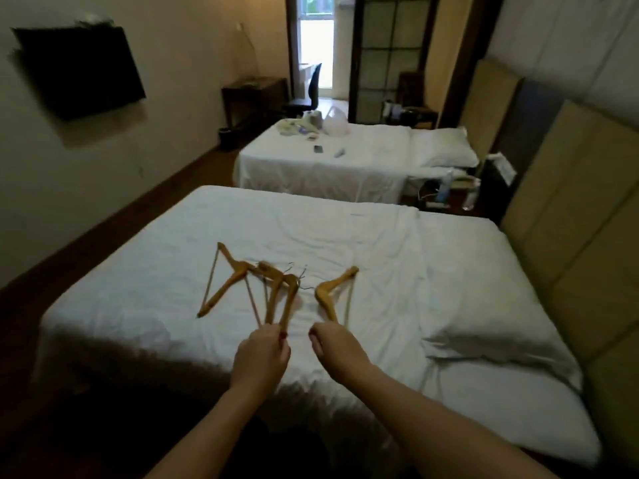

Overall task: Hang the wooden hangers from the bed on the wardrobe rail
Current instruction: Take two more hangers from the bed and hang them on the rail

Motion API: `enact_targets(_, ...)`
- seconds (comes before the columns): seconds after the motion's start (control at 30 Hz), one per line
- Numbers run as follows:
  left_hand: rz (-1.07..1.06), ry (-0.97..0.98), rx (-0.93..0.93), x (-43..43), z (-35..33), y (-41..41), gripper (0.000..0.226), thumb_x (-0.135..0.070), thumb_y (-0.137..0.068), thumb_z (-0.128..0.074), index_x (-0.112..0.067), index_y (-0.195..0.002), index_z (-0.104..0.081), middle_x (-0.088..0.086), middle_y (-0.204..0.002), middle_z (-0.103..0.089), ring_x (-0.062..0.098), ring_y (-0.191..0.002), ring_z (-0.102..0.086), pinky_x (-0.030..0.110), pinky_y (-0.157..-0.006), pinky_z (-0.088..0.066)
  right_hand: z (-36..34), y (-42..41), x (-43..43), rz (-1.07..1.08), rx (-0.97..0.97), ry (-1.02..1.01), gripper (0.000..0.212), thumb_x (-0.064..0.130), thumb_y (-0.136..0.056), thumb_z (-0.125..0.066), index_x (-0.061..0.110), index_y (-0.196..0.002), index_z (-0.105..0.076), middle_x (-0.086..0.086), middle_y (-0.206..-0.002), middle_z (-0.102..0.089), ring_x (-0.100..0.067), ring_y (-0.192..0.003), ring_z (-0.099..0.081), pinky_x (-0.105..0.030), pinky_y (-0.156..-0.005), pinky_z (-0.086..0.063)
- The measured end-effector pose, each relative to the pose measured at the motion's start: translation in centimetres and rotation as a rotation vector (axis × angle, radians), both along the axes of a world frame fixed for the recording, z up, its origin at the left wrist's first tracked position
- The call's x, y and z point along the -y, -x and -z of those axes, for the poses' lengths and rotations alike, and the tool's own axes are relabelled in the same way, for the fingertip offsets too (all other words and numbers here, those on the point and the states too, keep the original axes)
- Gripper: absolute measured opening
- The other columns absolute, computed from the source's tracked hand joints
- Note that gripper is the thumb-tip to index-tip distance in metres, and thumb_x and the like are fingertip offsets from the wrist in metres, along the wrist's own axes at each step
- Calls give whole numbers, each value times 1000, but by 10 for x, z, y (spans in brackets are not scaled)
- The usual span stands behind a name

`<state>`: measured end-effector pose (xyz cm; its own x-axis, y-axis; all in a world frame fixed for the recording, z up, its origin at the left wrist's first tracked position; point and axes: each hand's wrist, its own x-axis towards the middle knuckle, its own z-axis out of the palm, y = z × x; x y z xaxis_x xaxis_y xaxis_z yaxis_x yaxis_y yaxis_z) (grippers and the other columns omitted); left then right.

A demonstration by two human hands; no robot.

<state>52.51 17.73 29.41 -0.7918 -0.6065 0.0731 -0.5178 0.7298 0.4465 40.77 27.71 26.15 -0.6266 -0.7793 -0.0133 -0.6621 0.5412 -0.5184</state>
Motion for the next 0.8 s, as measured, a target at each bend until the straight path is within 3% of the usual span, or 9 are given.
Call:
enact_targets(0.13,148,-9,94,-3,41,66,20,-30,-92,-52,-21,-104,-65,-5,-103,-67,11,-91,-63,21,-79,-48,35,59,-20,138,15,-81,28,27,-96,-41,11,-102,-64,-9,-101,-65,-25,-93,-61,-35,-80,-50)
enact_targets(0.27,200,-13,166,30,73,112,20,-29,-93,-50,-19,-96,-66,-3,-97,-67,11,-84,-61,18,-70,-43,60,98,2,215,47,-97,29,31,-97,-44,13,-111,-63,-6,-107,-65,-22,-97,-60,-33,-84,-51)
enact_targets(0.5,233,-12,253,126,116,182,21,-29,-94,-49,-17,-94,-66,-1,-93,-67,16,-81,-63,31,-77,-56,99,146,84,253,97,-187,29,32,-98,-41,16,-112,-60,-4,-106,-63,-21,-97,-58,-31,-78,-48)
enact_targets(0.8,220,-164,370,211,184,232,21,-25,-94,-48,-14,-90,-66,3,-87,-68,19,-75,-64,32,-68,-55,154,193,156,368,229,-286,27,30,-98,-42,14,-106,-62,-5,-103,-65,-22,-87,-61,-28,-68,-43)
